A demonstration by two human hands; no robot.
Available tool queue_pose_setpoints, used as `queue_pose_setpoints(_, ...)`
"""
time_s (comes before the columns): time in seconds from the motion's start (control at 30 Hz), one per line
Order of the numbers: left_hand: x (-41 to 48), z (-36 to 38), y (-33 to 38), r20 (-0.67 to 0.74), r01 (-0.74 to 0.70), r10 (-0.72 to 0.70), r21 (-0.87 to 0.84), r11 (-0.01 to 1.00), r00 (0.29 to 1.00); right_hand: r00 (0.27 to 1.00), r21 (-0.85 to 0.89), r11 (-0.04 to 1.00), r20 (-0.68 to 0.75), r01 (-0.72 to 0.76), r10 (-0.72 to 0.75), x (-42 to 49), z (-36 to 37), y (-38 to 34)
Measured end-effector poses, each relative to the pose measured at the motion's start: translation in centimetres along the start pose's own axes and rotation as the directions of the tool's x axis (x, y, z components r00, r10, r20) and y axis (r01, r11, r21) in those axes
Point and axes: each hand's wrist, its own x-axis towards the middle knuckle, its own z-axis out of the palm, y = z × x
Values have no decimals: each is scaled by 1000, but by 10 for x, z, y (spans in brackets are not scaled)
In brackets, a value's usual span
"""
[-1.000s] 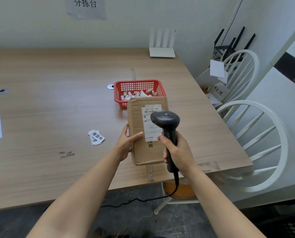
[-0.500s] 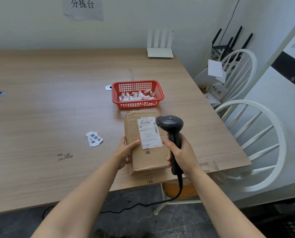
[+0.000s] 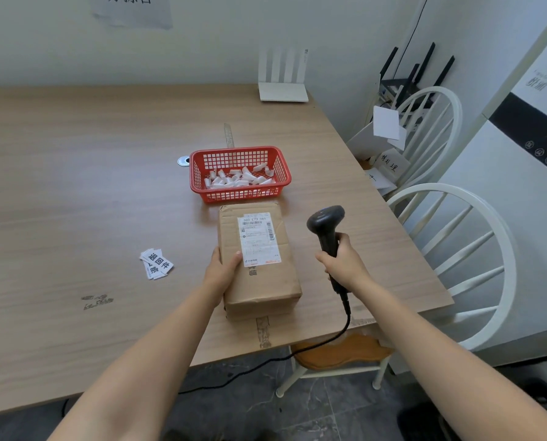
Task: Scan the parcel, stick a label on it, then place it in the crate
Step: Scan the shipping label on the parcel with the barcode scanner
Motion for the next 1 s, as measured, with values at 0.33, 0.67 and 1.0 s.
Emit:
queue_pose_setpoints(0.33,0,-1,11,-45,-7,32,472,881,998,957,-397,872,-88,-287,275,54,28,56)
queue_pose_setpoints(0.67,-20,-20,12,24,-143,205,795,589,978,952,-393,868,-167,-303,256,51,55,67)
queue_pose_setpoints(1.0,-31,-56,-1,35,-141,227,871,470,973,937,-309,885,-150,-348,315,43,61,64)
